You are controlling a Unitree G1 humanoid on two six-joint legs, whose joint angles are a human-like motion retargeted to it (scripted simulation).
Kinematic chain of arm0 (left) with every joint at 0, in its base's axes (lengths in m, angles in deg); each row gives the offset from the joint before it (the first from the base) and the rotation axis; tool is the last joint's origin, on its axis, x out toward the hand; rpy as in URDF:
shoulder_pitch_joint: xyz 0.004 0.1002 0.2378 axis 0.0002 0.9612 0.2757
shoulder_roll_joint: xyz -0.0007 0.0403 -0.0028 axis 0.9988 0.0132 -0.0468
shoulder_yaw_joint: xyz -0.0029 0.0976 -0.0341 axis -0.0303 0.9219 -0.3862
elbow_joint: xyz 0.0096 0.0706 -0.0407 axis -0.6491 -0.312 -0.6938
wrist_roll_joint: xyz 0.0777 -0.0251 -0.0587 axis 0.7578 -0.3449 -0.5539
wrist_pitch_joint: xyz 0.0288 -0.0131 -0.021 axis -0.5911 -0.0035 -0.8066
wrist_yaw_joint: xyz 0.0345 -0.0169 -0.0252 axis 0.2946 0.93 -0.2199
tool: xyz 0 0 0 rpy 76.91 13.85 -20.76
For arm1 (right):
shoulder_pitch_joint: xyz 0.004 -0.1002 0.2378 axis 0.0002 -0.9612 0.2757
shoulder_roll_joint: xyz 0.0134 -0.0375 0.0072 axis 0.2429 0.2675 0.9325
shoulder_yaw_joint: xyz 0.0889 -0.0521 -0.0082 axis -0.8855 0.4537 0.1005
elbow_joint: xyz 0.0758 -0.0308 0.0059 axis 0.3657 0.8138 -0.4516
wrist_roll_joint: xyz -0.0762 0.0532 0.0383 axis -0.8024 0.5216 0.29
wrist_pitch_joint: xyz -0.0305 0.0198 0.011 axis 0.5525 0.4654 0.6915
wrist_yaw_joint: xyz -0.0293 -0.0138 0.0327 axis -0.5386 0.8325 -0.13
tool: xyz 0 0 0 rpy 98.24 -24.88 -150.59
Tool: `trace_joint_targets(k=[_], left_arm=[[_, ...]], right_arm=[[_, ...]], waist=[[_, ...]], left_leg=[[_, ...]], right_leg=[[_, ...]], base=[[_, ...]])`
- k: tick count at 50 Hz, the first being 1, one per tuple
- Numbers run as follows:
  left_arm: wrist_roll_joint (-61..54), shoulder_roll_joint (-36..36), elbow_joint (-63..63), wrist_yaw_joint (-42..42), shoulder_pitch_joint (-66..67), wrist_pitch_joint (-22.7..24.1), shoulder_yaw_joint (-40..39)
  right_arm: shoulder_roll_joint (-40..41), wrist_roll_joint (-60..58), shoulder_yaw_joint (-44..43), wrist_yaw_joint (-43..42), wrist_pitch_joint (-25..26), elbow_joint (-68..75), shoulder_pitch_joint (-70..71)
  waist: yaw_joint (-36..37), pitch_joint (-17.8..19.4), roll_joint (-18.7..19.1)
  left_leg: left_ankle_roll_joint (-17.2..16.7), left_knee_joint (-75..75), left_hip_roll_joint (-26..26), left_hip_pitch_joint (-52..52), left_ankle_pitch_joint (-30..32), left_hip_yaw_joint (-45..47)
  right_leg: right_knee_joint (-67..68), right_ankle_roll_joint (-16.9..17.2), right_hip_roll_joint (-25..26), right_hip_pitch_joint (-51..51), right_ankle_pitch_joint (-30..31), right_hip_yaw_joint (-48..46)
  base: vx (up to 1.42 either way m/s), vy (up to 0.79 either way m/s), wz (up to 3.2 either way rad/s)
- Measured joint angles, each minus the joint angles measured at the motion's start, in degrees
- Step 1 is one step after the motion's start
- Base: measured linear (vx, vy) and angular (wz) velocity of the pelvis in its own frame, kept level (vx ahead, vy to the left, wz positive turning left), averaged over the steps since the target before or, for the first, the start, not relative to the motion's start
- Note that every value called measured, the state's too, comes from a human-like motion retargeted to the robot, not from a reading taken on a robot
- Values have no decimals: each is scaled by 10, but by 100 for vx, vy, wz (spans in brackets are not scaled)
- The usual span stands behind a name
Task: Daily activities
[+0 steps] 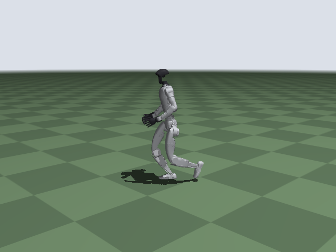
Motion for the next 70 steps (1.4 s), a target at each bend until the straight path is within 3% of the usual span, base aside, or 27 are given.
trace_joint_targets(k=[4, 6, 8, 12, 14, 17, 20, 22, 25, 30, 33, 35, 37, 40, 42, 44, 47, 51, 53, 55, 58, 59, 63, 66, 70], left_arm=[[-11, 44, -10, 17, 126, -16, -60], [-32, 81, 23, 42, 203, -17, -94], [-50, 113, 62, 67, 275, -12, -124], [-57, 138, 106, 102, 364, -7, -169], [-50, 133, 102, 99, 361, -10, -172], [-17, 116, 73, 69, 291, -20, -157], [16, 75, 2, 9, 123, -29, -129], [10, 49, -5, -12, 20, -28, -118], [-3, 28, 58, -20, -105, -10, -103], [-25, 15, 196, -4, -202, 31, -72], [-40, 5, 228, 16, -186, 34, -55], [-54, -1, 222, 36, -145, 22, -45], [-55, -5, 183, 49, -87, -1, -43], [-41, 0, 93, 56, 16, -37, -53], [-44, 19, 51, 70, 86, -49, -75], [-69, 56, 54, 96, 167, -48, -100], [-115, 114, 103, 137, 281, -38, -139], [-156, 145, 159, 160, 366, -25, -188], [-165, 144, 170, 150, 364, -23, -190], [-161, 140, 174, 126, 330, -22, -181], [-112, 116, 151, 59, 215, -23, -157], [-91, 100, 132, 29, 157, -24, -143], [-50, 18, 78, -41, -77, -23, -91], [-54, -18, 123, -34, -173, -5, -64], [-79, -29, 212, -1, -216, 27, -32]], right_arm=[[14, 7, -12, -18, 4, -4, 96], [22, 21, -24, -16, 5, -19, 123], [30, 35, -34, -7, 1, -35, 131], [45, 38, -32, 22, -1, -44, 111], [48, 40, -24, 35, 2, -40, 92], [57, 40, -18, 39, 8, -14, 52], [68, 40, -27, 37, 11, 42, 8], [61, 49, -39, 46, 14, 58, -40], [34, 72, -63, 69, 18, 40, -126], [-9, 102, -102, 86, 24, -26, -240], [-12, 101, -112, 78, 23, -37, -256], [-9, 91, -115, 64, 26, -30, -238], [0, 78, -111, 46, 31, -14, -190], [23, 63, -104, 11, 33, 16, -82], [48, 70, -100, -15, 26, 27, 3], [66, 83, -99, -25, 16, 8, 55], [79, 104, -95, -24, 0, -47, 78], [81, 102, -78, -9, -13, -92, 68], [80, 98, -68, -4, -14, -100, 57], [81, 89, -54, -5, -12, -99, 41], [94, 63, -35, -22, -1, -55, 5], [101, 52, -31, -30, 2, -28, -7], [92, 43, -32, -28, 7, 56, -71], [53, 70, -48, -7, 9, 46, -152], [11, 99, -77, 14, 10, 5, -249]], waist=[[78, 9, -14], [115, 2, -31], [143, -10, -53], [144, -39, -111], [123, -45, -133], [78, -45, -156], [27, -20, -153], [-13, -13, -137], [-75, -13, -104], [-114, -23, -41], [-100, -25, -18], [-86, -19, -6], [-65, -8, 3], [-22, 10, 6], [15, 9, -2], [53, -5, -17], [99, -32, -46], [112, -64, -92], [104, -73, -109], [88, -75, -130], [48, -53, -172], [31, -45, -176], [-37, -35, -144], [-83, -38, -116], [-105, -44, -74]], left_leg=[[83, 128, 54, -179, -127, 38], [98, 79, 54, -249, -150, 54], [95, -35, 30, -281, -150, 70], [76, -350, -74, -223, -63, 85], [90, -414, -117, -167, -51, 81], [138, -378, -154, -105, -138, 69], [152, -371, -166, -16, -212, 40], [137, -389, -157, 45, -224, 15], [96, -418, -120, 128, -191, -1], [3, -389, -50, 190, -33, -26], [-36, -263, -28, 176, 55, -26], [-44, -150, -11, 150, 72, -19], [-22, -30, 20, 104, 47, 1], [57, 118, 80, 4, -77, 44], [100, 145, 99, -90, -148, 66], [120, 94, 95, -169, -176, 89], [114, -97, 58, -220, -163, 135], [70, -483, -55, -159, -22, 180], [77, -548, -91, -132, 3, 182], [113, -511, -118, -115, -32, 178], [178, -351, -147, -105, -165, 166], [185, -307, -149, -101, -202, 156], [165, -285, -133, -30, -267, 95], [123, -342, -108, 64, -224, 63], [60, -323, -46, 132, -138, 37]], right_leg=[[-20, 5, 8, 84, -45, 33], [-56, 21, -1, 138, -33, 53], [-91, 53, -18, 196, 17, 72], [-58, 129, -91, 252, 185, 91], [38, 144, -130, 240, 239, 101], [207, 129, -177, 185, 244, 114], [295, 85, -186, 101, 179, 124], [268, 60, -173, 42, 127, 110], [139, 57, -131, -22, 90, 78], [-159, 97, -21, -19, 137, 47], [-164, 80, 9, 0, 139, 42], [-116, 53, 19, 17, 107, 39], [-62, 25, 23, 36, 55, 40], [-7, 1, 21, 75, -26, 51], [-18, 5, 16, 112, -46, 64], [-56, 21, 0, 160, -30, 73], [-129, 71, -33, 245, 54, 76], [-139, 132, -106, 309, 193, 52], [-71, 137, -137, 309, 222, 51], [36, 131, -176, 294, 223, 61], [218, 99, -241, 235, 180, 90], [257, 85, -246, 202, 154, 98], [246, 49, -202, 48, 81, 96], [88, 73, -142, -5, 96, 82], [-178, 113, -37, 17, 160, 70]], base=[[104, 10, -80], [115, 14, -76], [120, 17, -48], [120, 18, 2], [119, 15, 9], [121, 12, 11], [122, 10, 32], [124, 3, 67], [126, -4, 82], [124, -9, 17], [121, -4, -29], [122, -2, -20], [122, -2, -22], [123, -1, -26], [123, 2, -25], [125, 7, -16], [126, 13, 16], [121, 15, 58], [117, 10, 57], [118, 7, 54], [117, 3, 71], [116, 0, 87], [117, -6, 91], [120, -13, 91], [114, -16, 32]])
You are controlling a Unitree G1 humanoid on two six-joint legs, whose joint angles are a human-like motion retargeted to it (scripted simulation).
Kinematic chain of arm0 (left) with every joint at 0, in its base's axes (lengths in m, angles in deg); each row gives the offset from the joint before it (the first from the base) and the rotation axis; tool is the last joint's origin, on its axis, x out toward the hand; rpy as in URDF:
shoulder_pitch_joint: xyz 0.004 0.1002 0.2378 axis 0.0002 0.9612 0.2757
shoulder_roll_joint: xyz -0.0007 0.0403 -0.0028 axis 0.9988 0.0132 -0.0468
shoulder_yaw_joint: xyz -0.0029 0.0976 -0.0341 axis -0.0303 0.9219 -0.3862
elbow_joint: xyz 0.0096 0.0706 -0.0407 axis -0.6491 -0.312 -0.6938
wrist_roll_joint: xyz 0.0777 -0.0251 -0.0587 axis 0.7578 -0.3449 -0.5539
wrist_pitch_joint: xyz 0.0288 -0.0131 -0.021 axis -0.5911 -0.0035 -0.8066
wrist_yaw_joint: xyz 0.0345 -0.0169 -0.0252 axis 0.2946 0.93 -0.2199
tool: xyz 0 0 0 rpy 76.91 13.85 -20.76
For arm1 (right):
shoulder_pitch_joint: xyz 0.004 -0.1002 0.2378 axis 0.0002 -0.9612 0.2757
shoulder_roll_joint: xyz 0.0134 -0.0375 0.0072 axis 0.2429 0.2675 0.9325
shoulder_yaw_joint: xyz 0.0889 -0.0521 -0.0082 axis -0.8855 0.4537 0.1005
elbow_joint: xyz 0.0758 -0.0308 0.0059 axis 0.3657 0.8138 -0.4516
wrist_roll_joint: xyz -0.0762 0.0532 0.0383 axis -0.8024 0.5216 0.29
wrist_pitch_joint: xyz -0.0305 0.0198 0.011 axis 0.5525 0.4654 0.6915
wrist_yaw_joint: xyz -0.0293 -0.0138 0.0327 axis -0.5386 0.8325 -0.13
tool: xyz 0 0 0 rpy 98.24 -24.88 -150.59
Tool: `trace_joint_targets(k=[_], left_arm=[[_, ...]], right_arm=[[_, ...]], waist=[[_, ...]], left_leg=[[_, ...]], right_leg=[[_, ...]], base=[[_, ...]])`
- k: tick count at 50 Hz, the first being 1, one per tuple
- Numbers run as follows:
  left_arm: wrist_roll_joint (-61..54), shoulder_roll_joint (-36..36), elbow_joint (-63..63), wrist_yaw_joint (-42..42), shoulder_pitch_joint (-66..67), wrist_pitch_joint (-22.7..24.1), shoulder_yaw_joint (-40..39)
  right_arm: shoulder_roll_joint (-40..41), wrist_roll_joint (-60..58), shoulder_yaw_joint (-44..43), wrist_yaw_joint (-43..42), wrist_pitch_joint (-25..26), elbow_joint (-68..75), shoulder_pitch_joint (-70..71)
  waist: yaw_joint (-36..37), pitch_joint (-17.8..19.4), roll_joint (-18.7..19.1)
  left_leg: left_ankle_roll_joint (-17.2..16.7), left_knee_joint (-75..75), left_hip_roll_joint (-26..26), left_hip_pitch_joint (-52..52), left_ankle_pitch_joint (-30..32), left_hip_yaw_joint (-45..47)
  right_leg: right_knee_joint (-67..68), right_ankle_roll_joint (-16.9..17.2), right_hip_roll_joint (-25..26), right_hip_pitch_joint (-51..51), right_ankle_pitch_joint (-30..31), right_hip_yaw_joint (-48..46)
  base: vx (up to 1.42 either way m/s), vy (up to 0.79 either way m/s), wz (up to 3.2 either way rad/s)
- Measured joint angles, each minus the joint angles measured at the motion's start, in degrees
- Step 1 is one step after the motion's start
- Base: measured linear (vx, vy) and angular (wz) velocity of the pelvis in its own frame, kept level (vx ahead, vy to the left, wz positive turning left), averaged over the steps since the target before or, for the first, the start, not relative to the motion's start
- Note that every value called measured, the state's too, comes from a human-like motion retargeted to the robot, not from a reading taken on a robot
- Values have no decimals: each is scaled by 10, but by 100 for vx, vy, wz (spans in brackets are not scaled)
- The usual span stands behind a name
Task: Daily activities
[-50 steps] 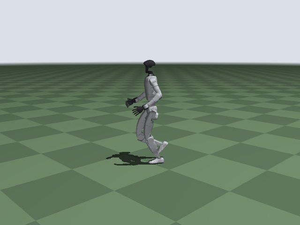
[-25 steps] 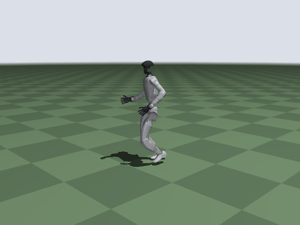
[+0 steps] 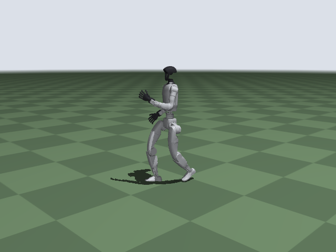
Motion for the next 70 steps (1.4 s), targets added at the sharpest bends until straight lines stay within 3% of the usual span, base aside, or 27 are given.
trace_joint_targets(k=[2, 5, 10, 13, 15, 18, 22, 25, 27, 30, 33, 36, 40, 42, 49, 56, 62, 70], left_arm=[[-14, 3, 32, 16, 5, 5, 11], [-13, 11, 40, 24, 35, 1, 26], [67, 36, -51, -14, 127, -42, 15], [85, 56, -102, -20, 211, -52, -8], [74, 80, -98, -10, 279, -49, -33], [33, 118, -52, 22, 382, -39, -77], [-20, 153, 9, 73, 483, -31, -130], [-35, 159, 29, 92, 505, -31, -145], [-29, 155, 33, 93, 493, -34, -146], [0, 143, 15, 75, 426, -44, -143], [30, 113, -32, 33, 318, -46, -127], [38, 88, -59, 7, 235, -38, -117], [40, 67, -59, 2, 179, -22, -109], [41, 58, -52, 8, 176, -16, -105], [30, 32, -97, 59, 218, -28, -77], [82, 17, -282, 105, 270, -59, -25], [143, 16, -411, 120, 290, -59, 4], [190, 62, -392, 115, 296, -32, 19]], right_arm=[[-11, 7, -13, 2, 0, -9, -26], [-19, -2, -21, -9, 3, -2, -32], [4, -47, -11, -74, 11, 82, 106], [34, -46, 3, -93, 0, 107, 195], [51, -30, 10, -95, -9, 94, 233], [64, 7, 17, -87, -22, 45, 256], [73, 27, 19, -63, -29, -19, 267], [80, 24, 22, -43, -27, -49, 266], [87, 16, 30, -30, -22, -55, 257], [100, -2, 46, -6, -7, -42, 250], [99, -25, 59, 6, 1, 6, 250], [85, -40, 62, 5, 8, 43, 233], [65, -53, 52, 4, 11, 69, 195], [61, -59, 47, 5, 12, 79, 175], [55, -103, 28, 8, 14, 110, 154], [45, -181, 48, -2, -3, 114, 216], [33, -222, 71, -22, -33, 61, 267], [10, -239, 84, -55, -55, 10, 270]], waist=[[2, 0, 13], [21, 1, 21], [69, 44, 23], [118, 47, 15], [147, 41, 7], [173, 17, -2], [181, -20, -12], [177, -36, -19], [168, -43, -33], [146, -38, -56], [118, -34, -60], [95, -34, -51], [84, -40, -30], [84, -47, -37], [110, -65, -22], [119, -67, 4], [113, -68, 21], [116, -75, 27]], left_leg=[[-18, 90, 31, -4, 33, -1], [-23, 256, 76, -28, 55, 17], [51, 467, 170, -150, -71, 43], [76, 414, 170, -239, -122, 69], [69, 315, 151, -279, -120, 93], [30, 97, 103, -298, -44, 129], [-17, -210, 22, -253, 118, 166], [-8, -222, 0, -245, 142, 174], [12, -197, -18, -241, 122, 166], [29, -159, -47, -233, 86, 137], [27, -179, -68, -214, 87, 97], [14, -243, -77, -175, 115, 51], [-2, -331, -68, -118, 154, -7], [-1, -335, -76, -111, 152, -25], [7, -375, -51, -69, 121, -60], [15, -385, -18, -40, 79, -56], [16, -364, -3, -41, 57, -47], [16, -333, 3, -62, 40, -48]], right_leg=[[-22, -8, 28, 13, 5, -6], [68, -51, 38, 14, -45, -13], [206, -98, 23, 44, -176, -34], [196, -94, 10, 87, -198, -29], [161, -86, -1, 124, -189, -25], [79, -61, -19, 179, -148, -30], [3, -31, -36, 230, -111, -36], [41, -16, -52, 240, -116, -34], [109, -5, -84, 231, -102, -40], [236, -9, -145, 195, -79, -59], [268, -23, -168, 139, -93, -60], [198, -27, -154, 101, -100, -53], [35, -16, -95, 96, -59, -30], [6, -10, -91, 94, -52, -14], [-95, -15, -59, 165, -45, -49], [-191, -14, -20, 237, -33, -77], [-247, -14, 1, 273, -14, -87], [-268, -15, 7, 281, -9, -102]], base=[[108, -14, 16], [104, -12, 24], [94, -12, 48], [83, -5, 20], [77, 1, 19], [71, 6, 50], [62, 10, 86], [55, 9, 92], [50, 5, 99], [47, 1, 116], [42, -6, 138], [39, -11, 134], [33, -13, 107], [26, -12, 94], [21, -10, 57], [13, -6, 23], [5, -3, 9], [2, -2, 24]])
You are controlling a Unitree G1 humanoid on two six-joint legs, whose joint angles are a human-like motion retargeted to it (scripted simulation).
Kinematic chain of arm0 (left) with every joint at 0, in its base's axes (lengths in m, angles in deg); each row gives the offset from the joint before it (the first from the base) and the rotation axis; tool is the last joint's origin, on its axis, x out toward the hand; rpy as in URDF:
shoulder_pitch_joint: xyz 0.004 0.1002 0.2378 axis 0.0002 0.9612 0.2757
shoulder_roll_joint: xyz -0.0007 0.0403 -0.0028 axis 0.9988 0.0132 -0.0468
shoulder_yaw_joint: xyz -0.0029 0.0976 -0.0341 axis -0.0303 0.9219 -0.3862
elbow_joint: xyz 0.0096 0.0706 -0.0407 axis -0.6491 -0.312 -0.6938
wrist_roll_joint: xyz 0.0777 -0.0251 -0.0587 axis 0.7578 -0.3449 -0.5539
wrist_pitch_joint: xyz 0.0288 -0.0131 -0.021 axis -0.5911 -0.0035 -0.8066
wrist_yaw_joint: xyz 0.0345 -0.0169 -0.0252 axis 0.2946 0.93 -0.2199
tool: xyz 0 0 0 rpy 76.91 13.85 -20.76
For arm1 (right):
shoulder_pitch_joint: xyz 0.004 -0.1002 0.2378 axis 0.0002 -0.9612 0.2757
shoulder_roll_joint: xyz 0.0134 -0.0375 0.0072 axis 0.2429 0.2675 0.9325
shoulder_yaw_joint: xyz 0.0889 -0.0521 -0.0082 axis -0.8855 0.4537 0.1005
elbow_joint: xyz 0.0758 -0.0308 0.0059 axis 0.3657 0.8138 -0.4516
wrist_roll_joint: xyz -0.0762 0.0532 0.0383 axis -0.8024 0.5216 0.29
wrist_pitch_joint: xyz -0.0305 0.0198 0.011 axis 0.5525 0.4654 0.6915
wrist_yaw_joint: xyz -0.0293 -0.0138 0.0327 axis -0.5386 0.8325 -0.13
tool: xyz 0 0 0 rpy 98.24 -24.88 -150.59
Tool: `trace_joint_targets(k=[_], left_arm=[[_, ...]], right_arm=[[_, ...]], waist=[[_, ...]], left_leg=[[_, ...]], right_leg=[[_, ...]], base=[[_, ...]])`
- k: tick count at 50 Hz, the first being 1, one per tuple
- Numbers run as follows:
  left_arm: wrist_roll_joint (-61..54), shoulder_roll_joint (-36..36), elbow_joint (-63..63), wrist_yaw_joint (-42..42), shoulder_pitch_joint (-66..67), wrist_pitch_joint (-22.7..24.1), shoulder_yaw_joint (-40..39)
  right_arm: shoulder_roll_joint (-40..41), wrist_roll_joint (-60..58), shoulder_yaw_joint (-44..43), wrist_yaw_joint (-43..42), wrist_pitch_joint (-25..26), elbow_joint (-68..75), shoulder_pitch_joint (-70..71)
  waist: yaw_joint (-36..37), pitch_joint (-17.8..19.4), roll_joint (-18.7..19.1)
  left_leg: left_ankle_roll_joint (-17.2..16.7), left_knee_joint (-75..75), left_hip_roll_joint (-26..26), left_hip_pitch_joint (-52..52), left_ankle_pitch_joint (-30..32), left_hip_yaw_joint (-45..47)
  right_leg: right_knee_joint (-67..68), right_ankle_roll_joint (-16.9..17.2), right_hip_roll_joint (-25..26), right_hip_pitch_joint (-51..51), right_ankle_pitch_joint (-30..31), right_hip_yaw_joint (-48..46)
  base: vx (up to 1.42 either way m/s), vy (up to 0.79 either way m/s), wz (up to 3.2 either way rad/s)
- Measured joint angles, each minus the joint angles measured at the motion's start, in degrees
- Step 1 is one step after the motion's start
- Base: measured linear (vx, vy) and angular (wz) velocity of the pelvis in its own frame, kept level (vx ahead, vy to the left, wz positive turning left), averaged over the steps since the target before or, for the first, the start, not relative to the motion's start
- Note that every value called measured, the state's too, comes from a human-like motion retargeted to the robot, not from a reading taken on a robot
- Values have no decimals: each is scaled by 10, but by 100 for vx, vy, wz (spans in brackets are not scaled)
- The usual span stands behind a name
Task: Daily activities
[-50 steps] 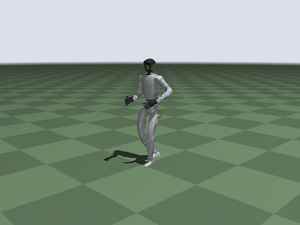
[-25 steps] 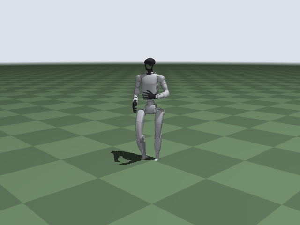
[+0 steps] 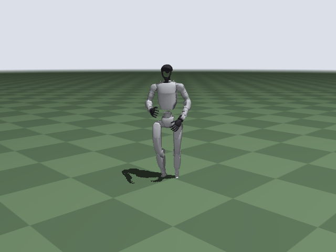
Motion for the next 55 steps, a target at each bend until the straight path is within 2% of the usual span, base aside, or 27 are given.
trace_joint_targets(k=[5, 10, 14, 17, 20, 26, 32, 39, 48, 55], left_arm=[[-5, 48, 134, -45, -35, 36, -20], [-7, 89, 308, -116, -122, 75, -54], [11, 95, 425, -184, -204, 98, -77], [22, 79, 466, -206, -226, 97, -79], [20, 58, 456, -184, -199, 83, -61], [29, 17, 331, -96, -103, 43, 10], [45, -18, 274, -89, -77, 51, 32], [55, -22, 290, -127, -84, 68, 10], [64, 19, 345, -156, -68, 74, -40], [66, 42, 356, -147, -60, 67, -34]], right_arm=[[13, 14, 4, -28, 3, 23, -13], [29, 36, 23, -38, 14, 120, -48], [36, 43, 43, -24, 19, 175, -52], [33, 37, 57, -9, 15, 174, -31], [19, 23, 63, 0, 1, 116, 23], [-10, -27, 59, -8, -30, -74, 203], [10, -43, 48, -48, -47, -190, 314], [25, -11, 53, -56, -57, -216, 226], [-19, 1, 53, -5, -38, -76, 5], [-62, -32, 56, 22, -37, -45, -3]], waist=[[17, -11, -7], [42, -27, -15], [60, -38, -20], [67, -41, -21], [65, -42, -21], [42, -53, -18], [25, -66, -15], [20, -71, -16], [32, -80, -12], [52, -80, -19]], left_leg=[[-2, 3, 0, -14, -1, -8], [-12, 3, 1, -31, 1, -15], [-22, 14, 4, -50, -1, -18], [-27, 24, 6, -67, -3, -16], [-27, 30, 6, -82, -5, -11], [-18, 38, 7, -104, -7, 1], [-17, 50, 10, -125, -12, 13], [-20, 42, 9, -141, -4, 5], [-28, -9, 4, -120, 19, -27], [-26, -28, -1, -100, 29, -49]], right_leg=[[11, -6, -2, -12, -7, -13], [24, -11, -4, -27, -7, -31], [30, -17, -4, -39, -5, -42], [28, -20, -2, -48, -2, -46], [23, -18, -2, -58, 2, -47], [17, -17, -1, -78, 10, -37], [19, -21, 0, -96, 16, -30], [23, -25, -1, -112, 20, -35], [30, -26, -4, -107, 18, -58], [38, -34, -7, -94, 10, -67]], base=[[-2, 0, 35], [-6, 1, 46], [-7, 2, 42], [-6, 2, 26], [0, 0, 0], [0, 0, 0], [0, 0, 0], [2, 2, 24], [2, 1, 36], [1, -1, 32]])
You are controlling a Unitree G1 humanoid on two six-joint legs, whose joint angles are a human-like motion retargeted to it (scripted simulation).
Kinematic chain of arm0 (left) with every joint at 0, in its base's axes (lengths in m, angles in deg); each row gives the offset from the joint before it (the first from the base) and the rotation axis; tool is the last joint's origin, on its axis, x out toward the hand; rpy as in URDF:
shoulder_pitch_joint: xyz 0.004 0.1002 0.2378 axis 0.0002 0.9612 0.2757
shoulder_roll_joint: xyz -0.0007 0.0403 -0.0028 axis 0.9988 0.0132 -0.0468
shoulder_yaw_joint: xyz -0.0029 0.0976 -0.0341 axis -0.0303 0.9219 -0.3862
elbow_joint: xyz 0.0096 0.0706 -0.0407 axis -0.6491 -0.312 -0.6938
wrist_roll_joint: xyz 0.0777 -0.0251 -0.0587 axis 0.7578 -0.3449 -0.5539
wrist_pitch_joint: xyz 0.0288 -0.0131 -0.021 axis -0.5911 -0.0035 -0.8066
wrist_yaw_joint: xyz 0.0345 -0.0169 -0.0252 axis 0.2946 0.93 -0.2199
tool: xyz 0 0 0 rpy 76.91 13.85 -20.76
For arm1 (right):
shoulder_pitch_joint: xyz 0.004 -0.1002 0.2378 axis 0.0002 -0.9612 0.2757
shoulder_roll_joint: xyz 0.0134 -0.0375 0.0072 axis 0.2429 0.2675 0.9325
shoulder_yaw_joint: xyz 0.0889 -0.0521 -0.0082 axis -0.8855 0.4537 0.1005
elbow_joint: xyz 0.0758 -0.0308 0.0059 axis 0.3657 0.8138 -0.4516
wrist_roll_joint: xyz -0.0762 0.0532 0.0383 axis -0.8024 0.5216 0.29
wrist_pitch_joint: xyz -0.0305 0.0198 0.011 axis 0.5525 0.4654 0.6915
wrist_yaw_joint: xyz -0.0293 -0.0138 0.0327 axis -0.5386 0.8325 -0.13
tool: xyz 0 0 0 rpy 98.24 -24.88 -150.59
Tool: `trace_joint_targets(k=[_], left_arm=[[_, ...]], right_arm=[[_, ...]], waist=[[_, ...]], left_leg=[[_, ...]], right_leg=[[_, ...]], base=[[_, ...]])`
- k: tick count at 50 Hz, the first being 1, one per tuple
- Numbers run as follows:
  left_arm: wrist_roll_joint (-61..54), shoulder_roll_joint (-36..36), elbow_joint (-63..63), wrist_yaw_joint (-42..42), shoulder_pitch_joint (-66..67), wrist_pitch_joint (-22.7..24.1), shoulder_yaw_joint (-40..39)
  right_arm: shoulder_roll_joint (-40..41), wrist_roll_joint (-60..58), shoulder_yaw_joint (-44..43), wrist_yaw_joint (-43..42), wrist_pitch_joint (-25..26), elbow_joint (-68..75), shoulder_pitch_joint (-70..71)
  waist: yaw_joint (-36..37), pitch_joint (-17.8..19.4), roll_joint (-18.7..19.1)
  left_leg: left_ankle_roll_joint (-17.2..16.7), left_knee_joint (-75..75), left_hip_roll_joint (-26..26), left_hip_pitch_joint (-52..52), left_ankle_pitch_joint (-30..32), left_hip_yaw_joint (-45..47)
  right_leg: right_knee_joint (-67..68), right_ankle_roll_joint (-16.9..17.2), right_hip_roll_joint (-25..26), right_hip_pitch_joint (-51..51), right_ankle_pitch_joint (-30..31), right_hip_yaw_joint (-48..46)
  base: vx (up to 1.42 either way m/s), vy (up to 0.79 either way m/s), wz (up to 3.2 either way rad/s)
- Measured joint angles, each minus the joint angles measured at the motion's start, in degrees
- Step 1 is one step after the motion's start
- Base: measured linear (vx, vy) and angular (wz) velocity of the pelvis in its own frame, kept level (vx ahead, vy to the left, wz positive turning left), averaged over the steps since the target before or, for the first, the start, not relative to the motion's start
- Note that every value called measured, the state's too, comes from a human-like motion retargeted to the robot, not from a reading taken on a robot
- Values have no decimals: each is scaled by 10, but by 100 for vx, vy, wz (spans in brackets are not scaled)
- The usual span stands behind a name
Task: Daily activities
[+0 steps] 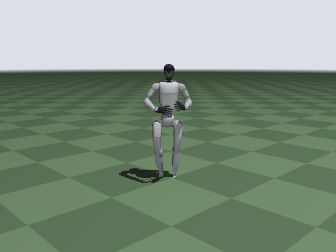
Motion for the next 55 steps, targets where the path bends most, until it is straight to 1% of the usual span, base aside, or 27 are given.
trace_joint_targets(k=[8, 13, 18, 25, 30, 44, 55], left_arm=[[4, 0, -20, 9, -5, -17, 13], [-1, -10, -26, -10, -14, -20, 8], [3, -19, -30, -41, -28, -21, -5], [28, -24, -31, -88, -43, -22, -15], [46, -22, -34, -100, -53, -28, -15], [76, -23, -58, -55, -74, -51, -21], [108, -17, -74, -23, -52, -62, -38]], right_arm=[[-59, -51, 19, 28, -4, -14, 141], [-87, -65, 30, 26, -7, -33, 208], [-114, -85, 35, 11, -14, -68, 240], [-140, -119, 23, -36, -24, -134, 245], [-145, -134, 11, -57, -21, -170, 235], [-140, -157, -20, -39, 6, -216, 224], [-86, -159, -57, -22, 26, -212, 169]], waist=[[18, 8, -19], [24, 12, -26], [27, 13, -26], [25, 13, -21], [24, 12, -18], [25, 9, -21], [31, 7, -23]], left_leg=[[4, 10, -8, 5, -3, -13], [3, 25, -11, -3, -10, -17], [2, 40, -11, -13, -16, -19], [2, 54, -10, -25, -22, -25], [1, 55, -9, -29, -22, -30], [-3, 40, -5, -37, -7, -42], [-5, 20, -4, -41, 7, -52]], right_leg=[[36, -15, -11, -2, -19, 2], [60, -22, -16, -10, -28, 4], [76, -25, -18, -19, -32, 3], [90, -26, -18, -27, -32, 0], [93, -26, -17, -30, -30, -2], [86, -32, -12, -38, -20, -10], [86, -32, -11, -47, -13, -15]], base=[[0, -2, 27], [-1, -1, 23], [-1, -1, 20], [0, 0, 5], [0, 0, 0], [0, 0, 0], [0, 0, 0]])
